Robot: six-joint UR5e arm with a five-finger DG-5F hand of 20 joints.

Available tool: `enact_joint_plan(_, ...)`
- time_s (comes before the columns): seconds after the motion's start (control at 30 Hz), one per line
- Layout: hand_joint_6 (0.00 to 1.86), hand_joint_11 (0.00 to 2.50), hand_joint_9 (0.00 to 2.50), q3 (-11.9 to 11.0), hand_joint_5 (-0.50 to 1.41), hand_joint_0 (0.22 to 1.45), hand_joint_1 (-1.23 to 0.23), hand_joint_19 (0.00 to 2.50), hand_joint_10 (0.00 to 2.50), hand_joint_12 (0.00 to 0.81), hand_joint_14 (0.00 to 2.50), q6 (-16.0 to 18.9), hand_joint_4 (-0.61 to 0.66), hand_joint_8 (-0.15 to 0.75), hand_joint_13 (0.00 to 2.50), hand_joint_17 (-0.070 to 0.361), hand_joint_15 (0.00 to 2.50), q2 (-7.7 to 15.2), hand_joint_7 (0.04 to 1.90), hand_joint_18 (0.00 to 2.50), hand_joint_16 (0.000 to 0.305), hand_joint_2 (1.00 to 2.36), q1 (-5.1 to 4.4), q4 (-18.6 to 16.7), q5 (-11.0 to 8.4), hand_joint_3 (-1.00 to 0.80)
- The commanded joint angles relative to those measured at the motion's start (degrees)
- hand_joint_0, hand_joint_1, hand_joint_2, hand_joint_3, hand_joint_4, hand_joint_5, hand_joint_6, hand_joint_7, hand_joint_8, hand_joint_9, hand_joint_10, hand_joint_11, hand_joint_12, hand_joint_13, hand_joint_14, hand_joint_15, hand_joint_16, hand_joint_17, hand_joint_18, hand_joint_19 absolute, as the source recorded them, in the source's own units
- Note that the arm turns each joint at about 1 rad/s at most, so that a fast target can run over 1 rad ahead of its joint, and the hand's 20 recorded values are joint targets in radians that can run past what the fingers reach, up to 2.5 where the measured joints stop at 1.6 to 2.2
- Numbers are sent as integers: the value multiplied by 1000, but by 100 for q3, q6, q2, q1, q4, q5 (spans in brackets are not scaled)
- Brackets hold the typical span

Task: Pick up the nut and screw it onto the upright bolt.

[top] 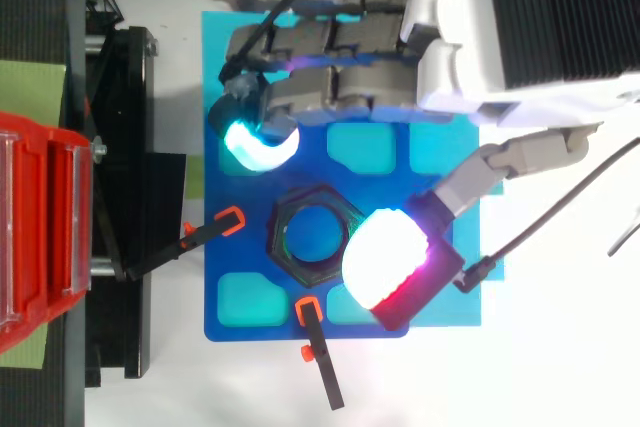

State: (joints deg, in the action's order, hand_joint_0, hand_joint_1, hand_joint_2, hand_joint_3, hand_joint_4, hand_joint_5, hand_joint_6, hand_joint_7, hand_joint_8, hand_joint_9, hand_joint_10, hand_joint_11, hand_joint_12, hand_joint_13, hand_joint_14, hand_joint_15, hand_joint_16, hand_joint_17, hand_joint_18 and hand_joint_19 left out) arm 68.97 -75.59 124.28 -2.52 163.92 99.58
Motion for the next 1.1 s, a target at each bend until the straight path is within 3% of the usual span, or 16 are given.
enact_joint_plan(0.0,502,0,308,-6,-176,467,-70,0,0,349,0,36,195,222,42,118,0,0,689,0,53,1000,-91,-18,-9,-500)
enact_joint_plan(0.33,502,0,281,3,-172,469,-62,0,0,350,0,238,196,225,39,119,0,0,713,0,53,1000,-328,-9,-211,-500)
enact_joint_plan(0.6,502,0,312,3,-165,474,-84,0,0,350,0,238,201,232,69,116,0,0,700,0,52,1000,-346,8,-211,-500)
enact_joint_plan(1.07,502,0,314,3,-165,475,-84,0,0,350,0,299,200,229,75,114,0,149,693,0,51,1000,-284,-123,44,-500)
